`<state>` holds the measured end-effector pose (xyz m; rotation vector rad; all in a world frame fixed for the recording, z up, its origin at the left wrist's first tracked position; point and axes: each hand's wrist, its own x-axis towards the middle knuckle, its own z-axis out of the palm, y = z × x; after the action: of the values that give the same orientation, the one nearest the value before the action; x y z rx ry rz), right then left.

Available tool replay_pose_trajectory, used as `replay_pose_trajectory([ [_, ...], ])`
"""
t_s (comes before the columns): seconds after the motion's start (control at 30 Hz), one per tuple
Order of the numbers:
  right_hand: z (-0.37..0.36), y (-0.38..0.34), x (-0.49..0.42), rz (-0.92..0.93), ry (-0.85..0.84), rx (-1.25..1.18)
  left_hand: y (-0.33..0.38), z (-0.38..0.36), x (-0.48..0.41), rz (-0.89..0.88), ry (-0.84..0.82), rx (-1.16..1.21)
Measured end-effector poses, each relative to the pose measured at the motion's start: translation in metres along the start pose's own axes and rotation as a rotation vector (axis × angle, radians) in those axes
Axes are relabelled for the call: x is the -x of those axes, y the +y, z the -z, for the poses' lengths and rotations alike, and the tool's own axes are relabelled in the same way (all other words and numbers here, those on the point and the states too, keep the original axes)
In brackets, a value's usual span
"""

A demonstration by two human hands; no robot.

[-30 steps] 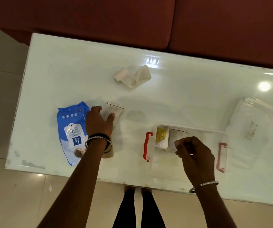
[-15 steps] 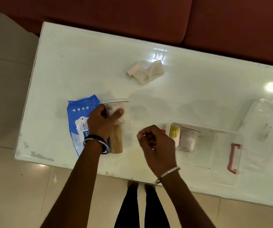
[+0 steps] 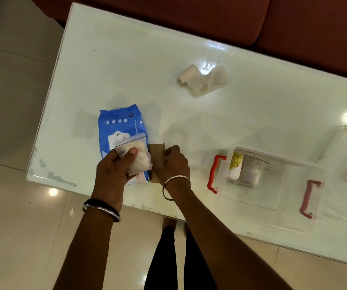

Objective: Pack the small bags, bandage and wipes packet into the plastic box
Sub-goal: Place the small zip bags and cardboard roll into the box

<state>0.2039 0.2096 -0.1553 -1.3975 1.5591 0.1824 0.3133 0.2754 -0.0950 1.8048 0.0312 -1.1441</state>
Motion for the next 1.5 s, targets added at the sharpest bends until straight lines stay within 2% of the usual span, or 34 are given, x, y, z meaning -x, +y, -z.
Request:
replay_pose_trajectory([
  [0.2, 0.015, -0.001, 0.013, 0.005, 0.024, 0.036, -0.005, -0.003, 0.005, 0.029, -0.035, 0.105],
  [0.43, 0.105, 0.024, 0.073, 0.125, 0.253, -0.302, 0.000, -0.024, 0.012, 0.058, -0.178, 0.194],
  [0.53, 0.152, 0.051, 0.090, 0.132, 0.217, -0.428, 0.001, -0.040, 0.015, 0.065, -0.202, 0.169],
  [0.63, 0.188, 0.087, 0.096, 0.047, 0.243, -0.536, 0.001, -0.059, 0.020, 0.070, -0.258, 0.129],
  [0.7, 0.206, 0.111, 0.097, -0.003, 0.246, -0.501, 0.001, -0.070, 0.024, 0.078, -0.298, 0.118],
  [0.87, 0.218, 0.155, 0.089, -0.138, 0.114, -0.415, -0.001, -0.088, 0.033, 0.110, -0.355, 0.091],
  [1.07, 0.202, 0.167, 0.063, -0.232, -0.019, -0.302, -0.004, -0.098, 0.041, 0.136, -0.398, 0.031],
  [1.33, 0.187, 0.160, 0.033, -0.446, 0.024, -0.090, -0.006, -0.102, 0.043, 0.117, -0.396, 0.017],
  [1.5, 0.177, 0.157, 0.031, -0.455, 0.114, -0.017, -0.009, -0.105, 0.049, 0.110, -0.417, 0.007],
])
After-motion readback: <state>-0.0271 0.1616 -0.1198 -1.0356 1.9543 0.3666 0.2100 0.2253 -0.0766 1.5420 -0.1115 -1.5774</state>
